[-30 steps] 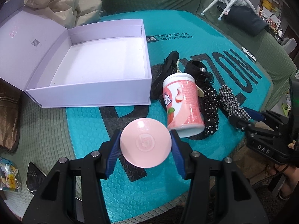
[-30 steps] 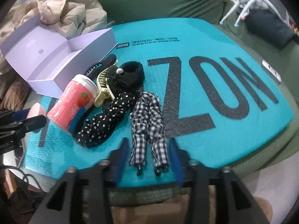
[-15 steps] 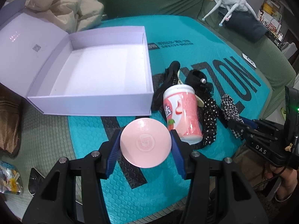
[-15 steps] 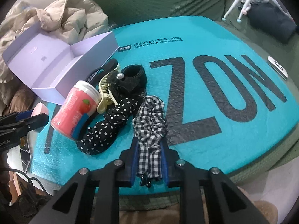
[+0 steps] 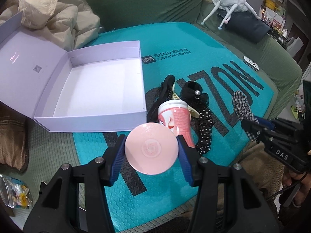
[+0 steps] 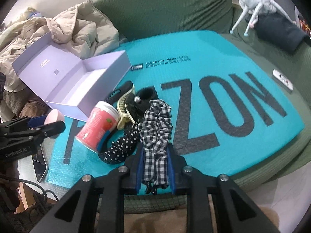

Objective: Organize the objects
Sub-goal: 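Lift the pink compact and gingham scrunchie and carry both into the lavender box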

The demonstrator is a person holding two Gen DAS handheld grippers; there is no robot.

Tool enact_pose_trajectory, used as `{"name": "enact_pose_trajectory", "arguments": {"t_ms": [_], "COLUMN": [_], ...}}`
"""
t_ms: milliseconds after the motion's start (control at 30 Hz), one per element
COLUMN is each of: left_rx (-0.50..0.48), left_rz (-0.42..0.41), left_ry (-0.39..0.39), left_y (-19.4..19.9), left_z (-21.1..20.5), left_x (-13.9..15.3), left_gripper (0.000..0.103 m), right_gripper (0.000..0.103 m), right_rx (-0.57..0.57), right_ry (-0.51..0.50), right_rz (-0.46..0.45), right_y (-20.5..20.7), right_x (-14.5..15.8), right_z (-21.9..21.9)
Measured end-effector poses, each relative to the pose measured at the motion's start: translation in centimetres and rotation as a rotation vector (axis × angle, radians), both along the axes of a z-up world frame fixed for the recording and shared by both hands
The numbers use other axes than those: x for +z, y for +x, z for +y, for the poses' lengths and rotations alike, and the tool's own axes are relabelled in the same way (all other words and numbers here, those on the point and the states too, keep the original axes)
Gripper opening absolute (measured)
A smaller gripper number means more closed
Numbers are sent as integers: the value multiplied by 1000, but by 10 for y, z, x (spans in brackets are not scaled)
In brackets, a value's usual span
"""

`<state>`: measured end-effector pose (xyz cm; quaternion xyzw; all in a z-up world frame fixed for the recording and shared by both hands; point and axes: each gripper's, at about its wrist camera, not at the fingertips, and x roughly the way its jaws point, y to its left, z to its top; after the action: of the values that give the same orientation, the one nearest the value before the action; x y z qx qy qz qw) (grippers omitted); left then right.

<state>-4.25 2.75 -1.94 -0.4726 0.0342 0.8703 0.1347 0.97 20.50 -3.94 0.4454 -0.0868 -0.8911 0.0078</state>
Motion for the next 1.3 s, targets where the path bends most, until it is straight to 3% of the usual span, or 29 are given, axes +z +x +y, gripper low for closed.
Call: {"name": "enact_pose_trajectory", "arguments": {"t_ms": [467, 1300], "left_rx": [-11, 137], "left_rz": [35, 31], "left_ry": [-33, -38], "left_y": [-3, -30], "left_z": [1, -70], "left_x": [22, 22], "left_gripper": [50, 50], "right_gripper": [21, 21], "right_rx": [78, 335], "right_ry": [31, 46], "right_rz": [51, 48], "right_y": [-13, -76], "right_x": [41, 50], "right_z": [-15, -102]}}
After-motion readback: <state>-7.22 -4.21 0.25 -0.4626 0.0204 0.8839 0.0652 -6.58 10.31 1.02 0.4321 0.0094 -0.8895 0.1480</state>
